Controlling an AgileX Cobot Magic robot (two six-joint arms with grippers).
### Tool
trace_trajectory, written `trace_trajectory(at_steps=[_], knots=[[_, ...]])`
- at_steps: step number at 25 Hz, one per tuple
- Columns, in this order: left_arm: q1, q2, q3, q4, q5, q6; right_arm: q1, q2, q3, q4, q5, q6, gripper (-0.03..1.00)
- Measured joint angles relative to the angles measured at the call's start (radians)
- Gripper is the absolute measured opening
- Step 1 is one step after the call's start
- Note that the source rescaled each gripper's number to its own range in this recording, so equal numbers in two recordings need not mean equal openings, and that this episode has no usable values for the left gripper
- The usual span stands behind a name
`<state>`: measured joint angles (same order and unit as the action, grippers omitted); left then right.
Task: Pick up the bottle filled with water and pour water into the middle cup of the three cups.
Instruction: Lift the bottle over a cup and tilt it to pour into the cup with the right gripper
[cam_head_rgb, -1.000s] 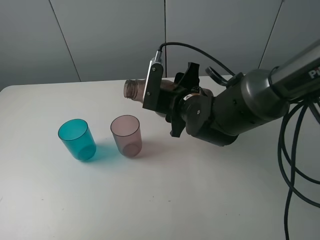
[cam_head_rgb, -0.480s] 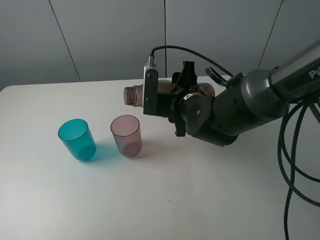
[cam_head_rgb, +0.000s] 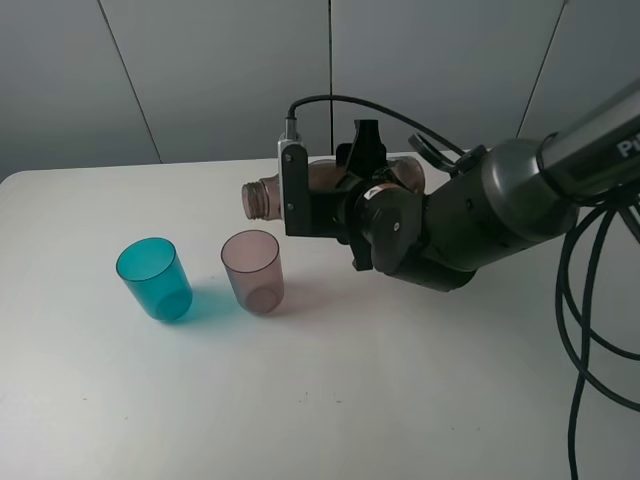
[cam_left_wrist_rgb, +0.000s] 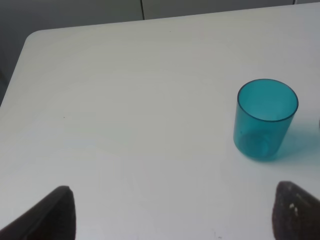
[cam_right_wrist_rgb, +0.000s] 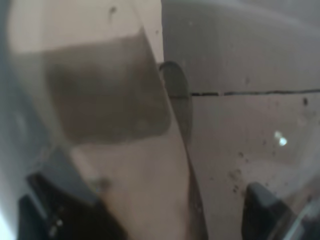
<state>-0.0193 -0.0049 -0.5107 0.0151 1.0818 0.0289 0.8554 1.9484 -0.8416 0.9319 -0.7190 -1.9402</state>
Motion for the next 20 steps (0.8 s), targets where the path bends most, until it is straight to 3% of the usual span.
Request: trace_trajectory(at_steps=[20], knots=[[0.0,0.0,0.0,0.0,0.0,0.0,0.0,0.0,0.0,-0.004,-0.026,-0.093,0.0]])
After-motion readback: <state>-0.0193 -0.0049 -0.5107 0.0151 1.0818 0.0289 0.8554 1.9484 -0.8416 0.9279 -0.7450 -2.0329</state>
